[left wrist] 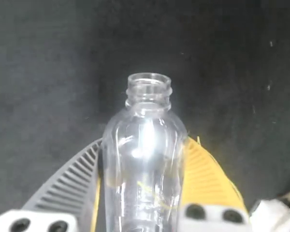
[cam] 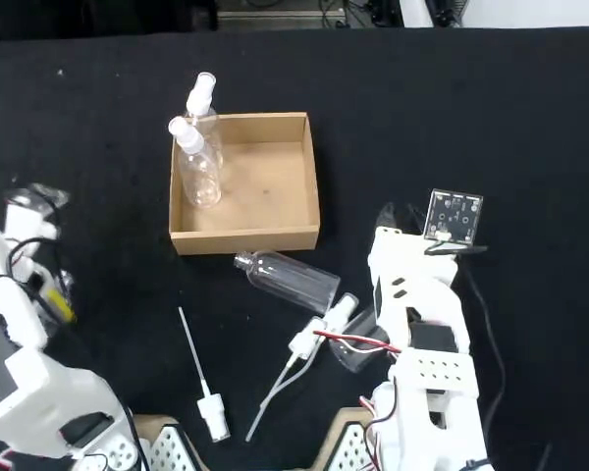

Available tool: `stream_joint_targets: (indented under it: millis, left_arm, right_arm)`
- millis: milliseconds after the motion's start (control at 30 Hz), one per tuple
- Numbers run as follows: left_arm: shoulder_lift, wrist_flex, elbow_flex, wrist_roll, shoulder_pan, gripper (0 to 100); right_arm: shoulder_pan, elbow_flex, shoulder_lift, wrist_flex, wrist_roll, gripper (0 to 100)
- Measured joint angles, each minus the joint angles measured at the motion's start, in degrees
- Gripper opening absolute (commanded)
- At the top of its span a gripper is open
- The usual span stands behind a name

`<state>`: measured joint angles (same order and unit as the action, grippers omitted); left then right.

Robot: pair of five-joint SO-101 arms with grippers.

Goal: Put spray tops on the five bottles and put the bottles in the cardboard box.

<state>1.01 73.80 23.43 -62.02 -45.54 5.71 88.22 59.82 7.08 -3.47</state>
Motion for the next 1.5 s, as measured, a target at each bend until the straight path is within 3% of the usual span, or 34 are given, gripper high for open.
stream_joint_targets:
  millis: [133, 267, 567, 667, 800, 1033, 1300, 1400, 1500]
  left_arm:
    - [-7.5, 1.6, -1.5, 11.3, -0.1, 9]
    - [-16.8, 0.2, 1.7, 23.1, -0.1, 9]
    - [-39.3, -20.8, 22.8, 53.3, 0.4, 9]
    - [-46.0, -26.4, 28.0, 60.9, 3.0, 2]
    - [-51.9, -30.9, 33.1, 65.0, 6.2, 3]
    - [-58.8, -37.5, 44.7, 66.7, 6.3, 3]
    - [-66.9, -46.7, 54.5, 67.6, 3.2, 3]
    - [-69.4, -47.5, 55.4, 72.7, -0.4, 3]
    - [-70.4, -47.5, 55.5, 78.4, -3.6, 3]
  right_arm:
    - [0.0, 0.0, 0.0, 0.8, 0.0, 6.5]
    - [0.1, -1.8, 2.5, 7.9, 0.0, 6.7]
    - [-0.1, -4.7, 20.9, 25.8, 0.0, 6.7]
    - [-3.7, -5.2, 26.6, 30.4, 0.0, 6.7]
    - [-11.0, -12.4, 30.2, 39.2, 5.0, 6.6]
    - [-30.9, -27.5, 25.5, 54.6, 13.4, 6.7]
    - [-54.3, -31.3, 2.5, 59.3, 14.0, 6.8]
    - [-60.4, -31.3, -1.8, 59.2, 11.3, 7.7]
    - [-63.6, -30.0, -3.3, 56.4, 7.6, 15.5]
